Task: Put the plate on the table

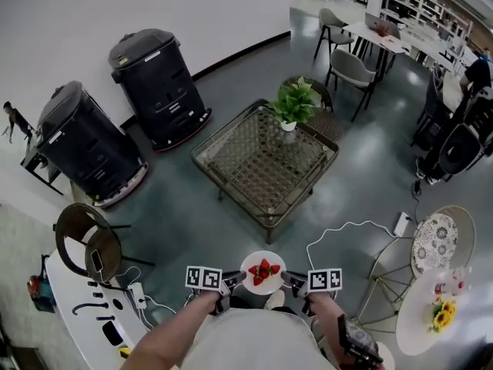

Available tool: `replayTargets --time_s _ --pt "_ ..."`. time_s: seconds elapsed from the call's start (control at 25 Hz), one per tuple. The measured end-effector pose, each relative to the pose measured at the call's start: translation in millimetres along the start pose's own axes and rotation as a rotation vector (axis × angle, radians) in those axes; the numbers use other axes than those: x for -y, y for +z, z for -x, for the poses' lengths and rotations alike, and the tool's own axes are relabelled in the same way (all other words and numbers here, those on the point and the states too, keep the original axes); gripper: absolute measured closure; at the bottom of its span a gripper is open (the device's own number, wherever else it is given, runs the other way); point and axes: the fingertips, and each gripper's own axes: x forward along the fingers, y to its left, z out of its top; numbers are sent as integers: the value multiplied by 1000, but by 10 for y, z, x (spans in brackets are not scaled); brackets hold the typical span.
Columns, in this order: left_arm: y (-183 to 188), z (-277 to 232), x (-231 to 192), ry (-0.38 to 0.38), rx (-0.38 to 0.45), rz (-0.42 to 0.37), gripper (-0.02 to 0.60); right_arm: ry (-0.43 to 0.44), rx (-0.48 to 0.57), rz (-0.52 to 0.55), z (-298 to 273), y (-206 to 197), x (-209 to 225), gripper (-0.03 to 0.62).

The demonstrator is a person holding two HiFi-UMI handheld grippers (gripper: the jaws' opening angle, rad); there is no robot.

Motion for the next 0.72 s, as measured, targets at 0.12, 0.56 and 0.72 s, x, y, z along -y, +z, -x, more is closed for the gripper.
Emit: replayTargets --time_s 0.12,0.56,0.72 --pt "131 55 -56 5 26 19 548 16 -24 14 -128 133 -44 568" --pt "968 274 -564 -5 21 71 548 -1 -42 12 -910 761 -258 568" --pt "1426 303 -755 -5 -21 38 548 -25 0 -16 -1203 1057 -326 568"
